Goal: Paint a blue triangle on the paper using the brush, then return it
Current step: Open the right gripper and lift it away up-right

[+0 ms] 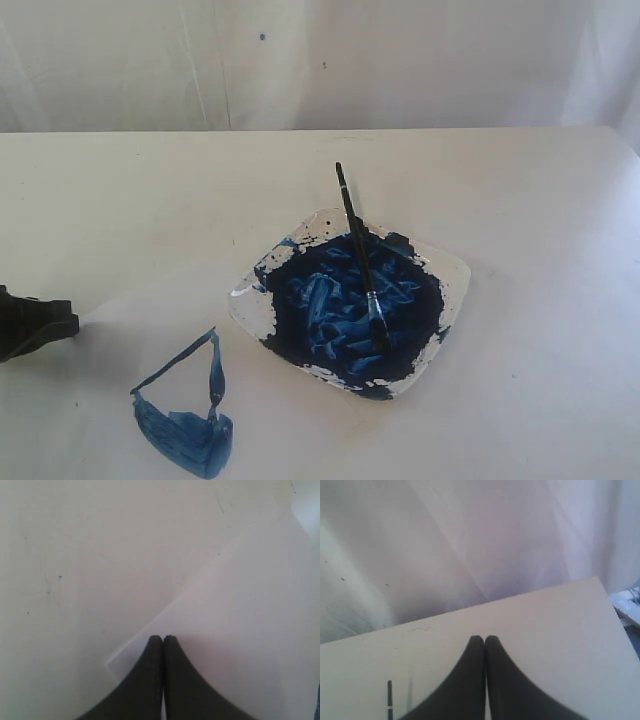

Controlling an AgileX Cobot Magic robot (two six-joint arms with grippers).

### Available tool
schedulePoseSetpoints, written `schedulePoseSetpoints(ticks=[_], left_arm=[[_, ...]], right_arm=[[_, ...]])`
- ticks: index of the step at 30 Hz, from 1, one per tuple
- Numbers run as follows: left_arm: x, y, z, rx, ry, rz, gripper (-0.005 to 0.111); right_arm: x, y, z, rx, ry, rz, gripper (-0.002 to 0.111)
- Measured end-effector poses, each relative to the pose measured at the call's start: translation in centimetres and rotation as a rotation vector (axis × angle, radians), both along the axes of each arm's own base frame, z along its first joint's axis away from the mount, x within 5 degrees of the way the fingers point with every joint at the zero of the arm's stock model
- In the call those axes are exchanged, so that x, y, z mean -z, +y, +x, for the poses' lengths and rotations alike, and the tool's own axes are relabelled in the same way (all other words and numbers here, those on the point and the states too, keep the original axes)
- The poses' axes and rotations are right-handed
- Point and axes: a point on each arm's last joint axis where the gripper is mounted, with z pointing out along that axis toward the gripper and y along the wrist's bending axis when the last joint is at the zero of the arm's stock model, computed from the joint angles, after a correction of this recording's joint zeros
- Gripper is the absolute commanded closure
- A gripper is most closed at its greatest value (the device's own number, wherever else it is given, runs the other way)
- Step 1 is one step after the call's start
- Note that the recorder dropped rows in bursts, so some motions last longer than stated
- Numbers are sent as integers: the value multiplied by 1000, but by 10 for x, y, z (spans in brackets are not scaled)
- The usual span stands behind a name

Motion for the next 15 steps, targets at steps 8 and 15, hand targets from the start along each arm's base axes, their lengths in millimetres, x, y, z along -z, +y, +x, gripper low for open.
schedulePoseSetpoints(ticks=[8,15], left_arm=[[0,0,0,0,0,0,107],[0,0,0,0,0,0,107]], right_arm=[[-58,44,-157,-19,-327,-9,108],[-13,58,-200,-65,-204,3,108]])
